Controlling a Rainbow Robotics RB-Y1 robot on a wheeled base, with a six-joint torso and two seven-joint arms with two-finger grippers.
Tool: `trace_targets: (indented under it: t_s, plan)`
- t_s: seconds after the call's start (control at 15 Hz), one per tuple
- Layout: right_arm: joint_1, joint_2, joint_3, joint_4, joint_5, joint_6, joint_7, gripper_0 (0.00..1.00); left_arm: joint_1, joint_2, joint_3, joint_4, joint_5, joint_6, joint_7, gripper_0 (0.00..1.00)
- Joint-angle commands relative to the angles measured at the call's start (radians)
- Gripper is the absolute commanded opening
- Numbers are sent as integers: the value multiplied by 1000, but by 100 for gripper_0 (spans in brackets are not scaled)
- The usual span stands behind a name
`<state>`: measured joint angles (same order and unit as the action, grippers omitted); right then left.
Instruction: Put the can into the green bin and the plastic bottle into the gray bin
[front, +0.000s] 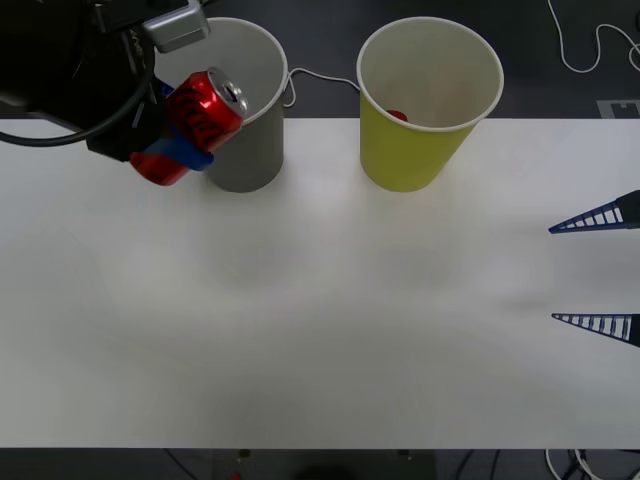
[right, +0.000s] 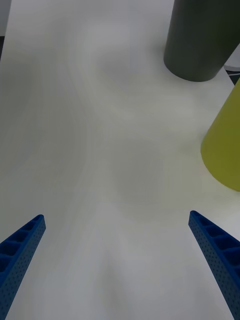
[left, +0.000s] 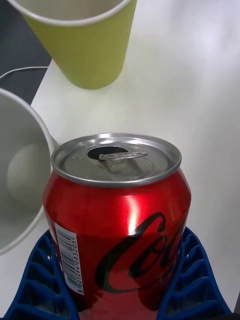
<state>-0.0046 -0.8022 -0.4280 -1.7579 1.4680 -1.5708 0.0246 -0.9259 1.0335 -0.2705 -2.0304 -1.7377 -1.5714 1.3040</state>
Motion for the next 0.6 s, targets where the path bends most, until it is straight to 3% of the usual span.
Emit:
trace_targets:
  t_s: [0.07, 0.4, 0.6]
  plan:
    - [0, 0, 0, 0, 0, 0, 0, 100, -163, -55, -115, 101, 0, 1, 38, 0]
    - [0, 0, 0, 0, 0, 0, 0, 100, -476, -168, -348, 352, 18, 1, 40, 0]
    - [0, 0, 0, 0, 0, 0, 0, 100, -651, -277, -470, 547, 33, 1, 43, 0]
